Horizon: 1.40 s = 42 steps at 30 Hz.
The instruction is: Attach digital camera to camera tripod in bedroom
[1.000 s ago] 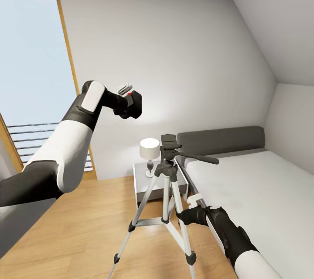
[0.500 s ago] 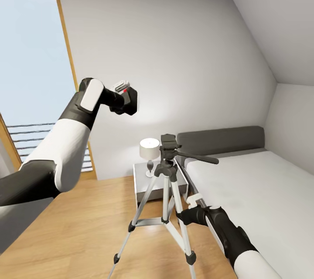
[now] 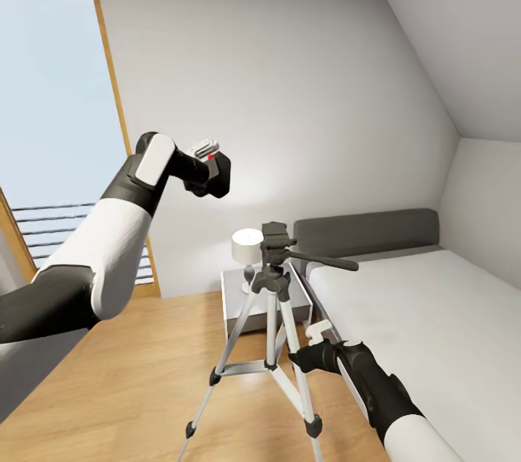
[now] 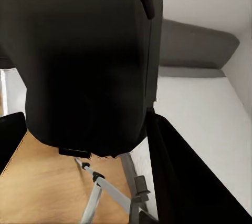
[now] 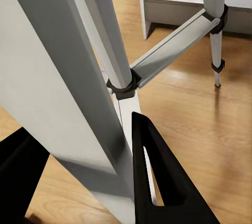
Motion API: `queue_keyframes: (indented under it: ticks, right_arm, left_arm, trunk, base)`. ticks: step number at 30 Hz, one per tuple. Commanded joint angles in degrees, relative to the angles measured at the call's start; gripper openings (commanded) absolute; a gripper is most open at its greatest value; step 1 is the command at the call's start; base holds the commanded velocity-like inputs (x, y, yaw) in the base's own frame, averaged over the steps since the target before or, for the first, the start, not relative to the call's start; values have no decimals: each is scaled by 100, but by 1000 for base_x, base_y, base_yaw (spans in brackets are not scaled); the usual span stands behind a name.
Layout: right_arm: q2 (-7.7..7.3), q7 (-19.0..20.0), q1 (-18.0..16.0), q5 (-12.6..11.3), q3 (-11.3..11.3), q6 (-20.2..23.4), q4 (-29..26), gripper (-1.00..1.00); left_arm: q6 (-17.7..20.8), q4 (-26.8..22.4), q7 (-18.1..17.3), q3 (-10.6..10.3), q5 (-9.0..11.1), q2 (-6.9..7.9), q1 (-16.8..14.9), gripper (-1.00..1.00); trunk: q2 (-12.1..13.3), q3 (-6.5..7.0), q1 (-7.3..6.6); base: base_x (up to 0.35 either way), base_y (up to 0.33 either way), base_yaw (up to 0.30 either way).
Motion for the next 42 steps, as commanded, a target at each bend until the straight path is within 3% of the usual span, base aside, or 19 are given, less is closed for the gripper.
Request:
queue_keyframes:
  ticks: [1,7,20,30,31,42]
  right_arm:
    - [4,42,4,27,14,47,26,-100]
    - [7,42,4,30,11,47,27,-100]
    - [9,39,4,7,18,50,28,-100]
    - [8,42,4,1,18,52,28,-100]
    - [8,41,4,-54,18,72,354,-100]
    - [7,38,4,-50,18,72,354,-100]
  left_arm:
    - [14,-37,56,-25,89,11,-2,-100]
    - [14,-230,-83,-216,272,202,-2,-100]
    - [-91,-645,-380,-631,23,630,-2,-100]
    - [-191,-962,-612,-949,-23,958,-2,-100]
    - [-215,-3347,-4301,-3419,-22,2162,-2,-100]
    - [-390,-3347,-4290,-3870,0,2153,-2,-100]
  trunk:
    - [-1,-4,3]
    - [-1,-4,3]
    - [-1,-4,3]
    - [-1,-4,3]
    - [-1,-4,3]
    - [-1,-4,3]
  base:
    - [0,0,0]
    - [0,0,0]
    - [0,0,0]
    - [0,0,0]
    - [0,0,0]
    - [0,0,0]
